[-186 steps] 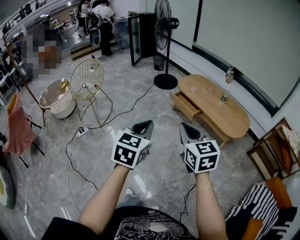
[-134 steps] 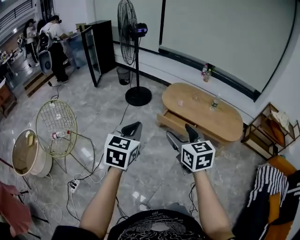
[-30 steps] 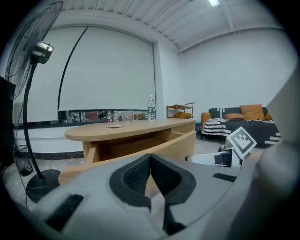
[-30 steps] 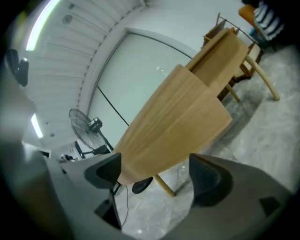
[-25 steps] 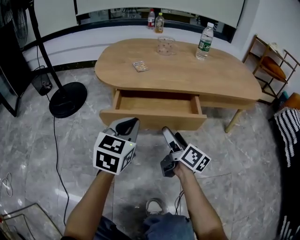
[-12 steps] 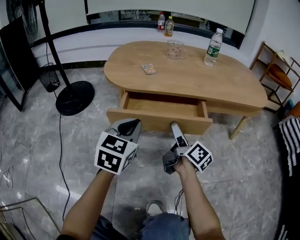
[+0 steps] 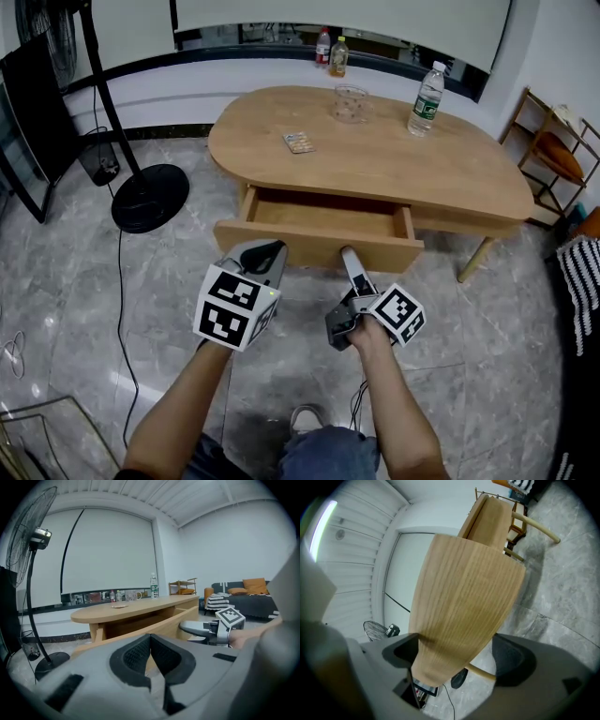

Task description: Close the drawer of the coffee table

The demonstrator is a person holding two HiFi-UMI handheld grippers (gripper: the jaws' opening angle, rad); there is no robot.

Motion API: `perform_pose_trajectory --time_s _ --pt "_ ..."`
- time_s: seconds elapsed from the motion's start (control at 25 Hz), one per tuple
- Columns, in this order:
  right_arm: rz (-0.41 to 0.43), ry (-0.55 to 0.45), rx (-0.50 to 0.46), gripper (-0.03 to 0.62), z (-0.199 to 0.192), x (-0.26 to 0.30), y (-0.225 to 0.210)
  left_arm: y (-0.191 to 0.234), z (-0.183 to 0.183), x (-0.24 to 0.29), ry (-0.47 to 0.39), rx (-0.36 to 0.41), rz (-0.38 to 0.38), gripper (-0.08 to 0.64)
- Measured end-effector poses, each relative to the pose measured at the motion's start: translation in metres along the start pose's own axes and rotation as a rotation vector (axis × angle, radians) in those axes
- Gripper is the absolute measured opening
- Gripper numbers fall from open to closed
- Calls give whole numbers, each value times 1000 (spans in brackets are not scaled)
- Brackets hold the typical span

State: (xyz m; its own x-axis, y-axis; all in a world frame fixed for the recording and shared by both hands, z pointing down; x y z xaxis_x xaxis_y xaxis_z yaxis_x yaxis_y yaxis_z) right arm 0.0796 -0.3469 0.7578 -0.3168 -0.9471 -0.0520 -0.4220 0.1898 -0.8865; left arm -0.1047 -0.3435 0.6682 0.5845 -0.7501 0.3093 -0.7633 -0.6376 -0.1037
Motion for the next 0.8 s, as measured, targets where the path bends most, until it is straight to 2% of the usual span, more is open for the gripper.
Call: perform_pose_trajectory --time_s 0.8 --pt "12 -44 6 477 18 40 -15 24 -7 27 14 -17 23 2"
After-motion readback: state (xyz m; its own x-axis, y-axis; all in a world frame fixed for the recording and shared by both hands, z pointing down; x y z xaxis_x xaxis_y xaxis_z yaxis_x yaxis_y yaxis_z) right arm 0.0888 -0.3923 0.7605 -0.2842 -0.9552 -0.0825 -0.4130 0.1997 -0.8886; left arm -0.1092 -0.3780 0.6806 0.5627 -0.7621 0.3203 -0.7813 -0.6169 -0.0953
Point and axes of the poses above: the fingertips, and each gripper's own axes: x forward along the fingers, y to its left, z out of its top, the point moved 4 cm from there along -x, backward along the fingers, and after that the axes turned 3 degrees about z, right-handed, at the moved point
